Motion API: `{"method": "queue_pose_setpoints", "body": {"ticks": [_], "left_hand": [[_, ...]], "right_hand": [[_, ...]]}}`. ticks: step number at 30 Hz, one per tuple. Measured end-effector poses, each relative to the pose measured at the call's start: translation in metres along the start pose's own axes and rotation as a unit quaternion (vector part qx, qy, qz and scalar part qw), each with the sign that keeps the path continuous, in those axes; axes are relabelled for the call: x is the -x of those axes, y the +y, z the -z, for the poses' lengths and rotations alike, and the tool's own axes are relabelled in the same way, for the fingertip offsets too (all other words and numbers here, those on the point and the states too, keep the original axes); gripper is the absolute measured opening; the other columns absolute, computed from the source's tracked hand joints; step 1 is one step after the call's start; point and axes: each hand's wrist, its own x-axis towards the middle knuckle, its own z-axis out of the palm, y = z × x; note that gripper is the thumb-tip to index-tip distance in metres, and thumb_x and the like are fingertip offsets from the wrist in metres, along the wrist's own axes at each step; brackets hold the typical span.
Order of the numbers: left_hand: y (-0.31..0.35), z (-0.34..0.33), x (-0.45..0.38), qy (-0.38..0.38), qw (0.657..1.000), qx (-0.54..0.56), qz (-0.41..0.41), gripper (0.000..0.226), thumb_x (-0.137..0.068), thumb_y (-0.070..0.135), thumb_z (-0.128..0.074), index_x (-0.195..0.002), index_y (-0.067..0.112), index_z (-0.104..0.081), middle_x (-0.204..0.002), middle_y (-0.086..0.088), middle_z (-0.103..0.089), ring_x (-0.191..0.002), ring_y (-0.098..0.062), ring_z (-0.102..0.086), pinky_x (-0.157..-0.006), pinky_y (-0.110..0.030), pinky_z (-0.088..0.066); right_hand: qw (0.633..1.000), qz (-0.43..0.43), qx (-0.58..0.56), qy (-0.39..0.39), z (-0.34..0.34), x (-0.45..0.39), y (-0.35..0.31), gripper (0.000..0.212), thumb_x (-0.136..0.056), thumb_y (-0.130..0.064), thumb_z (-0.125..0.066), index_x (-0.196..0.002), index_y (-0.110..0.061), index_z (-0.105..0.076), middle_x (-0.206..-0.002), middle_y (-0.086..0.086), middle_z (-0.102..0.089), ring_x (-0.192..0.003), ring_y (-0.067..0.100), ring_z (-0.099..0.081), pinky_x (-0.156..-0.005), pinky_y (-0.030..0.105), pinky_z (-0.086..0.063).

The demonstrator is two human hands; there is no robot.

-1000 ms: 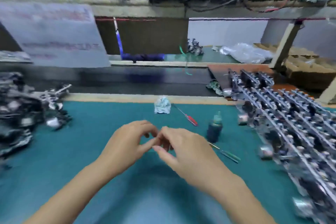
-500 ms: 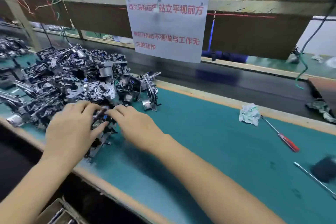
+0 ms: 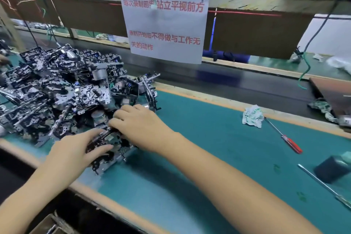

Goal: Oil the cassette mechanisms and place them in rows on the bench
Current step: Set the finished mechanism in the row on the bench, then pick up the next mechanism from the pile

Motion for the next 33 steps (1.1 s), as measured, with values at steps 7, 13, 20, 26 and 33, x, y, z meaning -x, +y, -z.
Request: {"method": "queue_pose_setpoints", "body": {"ticks": [7,13,20,26,33], "left_hand": [[0.094,-0.026,-0.002,-0.045,0.967,0.071,-0.242,0.05,-0.085,0.055,-0.053,-0.132,0.036,-0.049,-0.116,0.018,-0.064,-0.103,-0.01,-0.062,-0.084,-0.026,-0.045],[0.203,-0.064,-0.002,0.052,0.877,0.054,-0.474,0.035,-0.063,0.033,-0.087,-0.092,0.022,-0.072,-0.075,0.007,-0.067,-0.052,-0.016,-0.062,-0.035,-0.022,-0.042],[0.277,-0.112,0.02,0.161,0.765,0.064,-0.62,0.02,-0.078,0.04,-0.074,-0.092,0.026,-0.072,-0.086,0.004,-0.067,-0.07,-0.015,-0.059,-0.055,-0.024,-0.045],[0.27,-0.132,0.022,-0.029,0.803,0.173,-0.569,0.091,-0.062,0.079,-0.06,-0.136,0.03,-0.041,-0.142,-0.003,-0.043,-0.132,-0.018,-0.034,-0.109,-0.036,-0.028],[0.262,-0.139,0.019,-0.234,0.812,0.324,-0.426,0.105,-0.051,0.07,-0.077,-0.136,0.056,-0.017,-0.14,0.036,-0.024,-0.131,0.009,-0.028,-0.11,-0.024,-0.027]], "right_hand": [[0.983,-0.129,-0.069,-0.106,0.052,0.116,0.05,0.027,-0.091,-0.034,-0.057,-0.114,-0.02,-0.051,-0.109,-0.002,-0.055,-0.101,0.02,-0.048,-0.079,0.031,-0.033],[0.951,-0.298,-0.036,-0.072,0.084,0.235,0.062,0.038,-0.06,-0.018,-0.087,-0.082,-0.014,-0.057,-0.082,0.0,-0.056,-0.069,0.022,-0.056,-0.059,0.031,-0.048],[0.936,-0.338,0.09,0.036,0.07,0.34,0.044,0.027,-0.067,-0.001,-0.066,-0.077,-0.015,-0.045,-0.072,0.003,-0.052,-0.063,0.023,-0.045,-0.056,0.031,-0.039],[0.95,-0.3,0.085,0.028,0.067,0.369,0.032,0.018,-0.076,-0.024,-0.064,-0.088,-0.017,-0.052,-0.08,0.001,-0.059,-0.065,0.019,-0.051,-0.055,0.029,-0.044],[0.884,-0.44,-0.074,0.139,0.07,0.374,0.027,0.035,-0.089,-0.058,-0.046,-0.105,-0.027,-0.051,-0.097,-0.011,-0.049,-0.085,0.006,-0.05,-0.074,0.019,-0.041]]}}
